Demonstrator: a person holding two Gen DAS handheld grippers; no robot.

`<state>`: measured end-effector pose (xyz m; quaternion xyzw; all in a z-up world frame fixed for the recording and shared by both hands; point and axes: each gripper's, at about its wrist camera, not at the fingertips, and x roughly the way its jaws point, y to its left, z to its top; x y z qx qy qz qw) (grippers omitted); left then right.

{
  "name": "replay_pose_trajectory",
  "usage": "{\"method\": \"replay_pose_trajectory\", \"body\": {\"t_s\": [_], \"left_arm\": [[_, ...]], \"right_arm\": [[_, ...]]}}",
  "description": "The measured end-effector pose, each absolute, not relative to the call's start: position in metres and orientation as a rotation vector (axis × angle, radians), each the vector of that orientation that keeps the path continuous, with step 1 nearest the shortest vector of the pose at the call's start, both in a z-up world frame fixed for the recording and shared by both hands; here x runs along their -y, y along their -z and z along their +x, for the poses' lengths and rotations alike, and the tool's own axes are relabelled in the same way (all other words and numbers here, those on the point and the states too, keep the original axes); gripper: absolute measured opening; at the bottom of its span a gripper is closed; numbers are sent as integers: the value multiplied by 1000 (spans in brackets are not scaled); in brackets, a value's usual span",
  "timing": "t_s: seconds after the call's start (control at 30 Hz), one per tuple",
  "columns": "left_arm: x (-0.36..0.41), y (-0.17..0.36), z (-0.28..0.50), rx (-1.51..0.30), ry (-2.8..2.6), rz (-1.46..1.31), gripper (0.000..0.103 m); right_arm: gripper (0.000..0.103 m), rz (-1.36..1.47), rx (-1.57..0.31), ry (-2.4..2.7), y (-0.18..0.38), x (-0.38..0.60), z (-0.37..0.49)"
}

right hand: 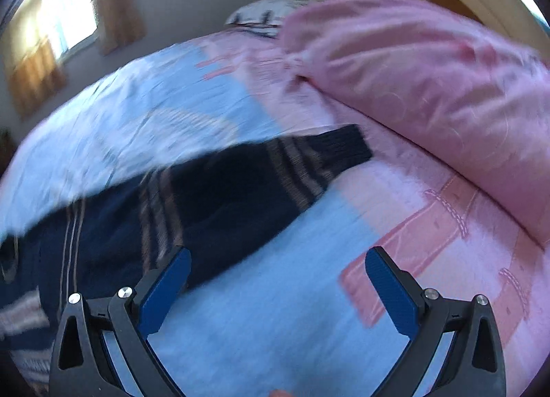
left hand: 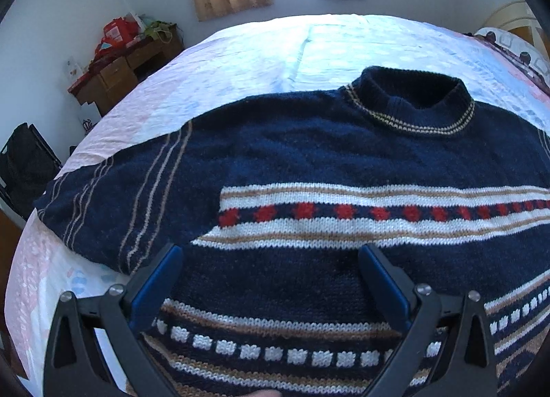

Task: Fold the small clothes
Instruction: 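Reach the right tool to the sweater's sleeve cuff and grasp it, then carry the held sleeve across the sweater front toward the collar with the right tool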

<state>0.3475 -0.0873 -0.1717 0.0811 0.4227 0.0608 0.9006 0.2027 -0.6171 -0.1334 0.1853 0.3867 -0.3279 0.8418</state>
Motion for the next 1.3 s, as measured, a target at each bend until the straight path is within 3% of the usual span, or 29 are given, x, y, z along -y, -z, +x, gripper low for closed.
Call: {"method": "replay_pose_trajectory", "body": {"t_s": [0.1,0.17,0.27,0.43,0.5,0.53,0.57,0.73,1.07,1.3], "left_arm": [[87,173,348,-881,-121,156,103],[85,173,348,-880,-118,153,103],[84,174,348,-885,-113,144,103],[84,175,351,-885,-113,144,103],[82,176,351,-885,-112,141,103],[82,176,352,-887,-110,137,103],[81,176,352,-888,-109,133,103],[79,177,353,-892,-102,121,103],[74,178,353,-900,-77,90,103],[72,178,353,-904,-62,69,103]], "right_arm": [[87,474,-798,697,134,649,206],[70,543,-811,682,140,670,210],[67,649,-809,689,153,698,216],[53,702,-769,688,162,723,227],[40,727,-754,687,165,733,232],[19,725,-760,692,166,736,234],[17,726,-767,685,168,738,236],[11,637,-751,696,159,726,238],[10,355,-661,613,86,646,263],[10,247,-659,475,72,565,295]]}}
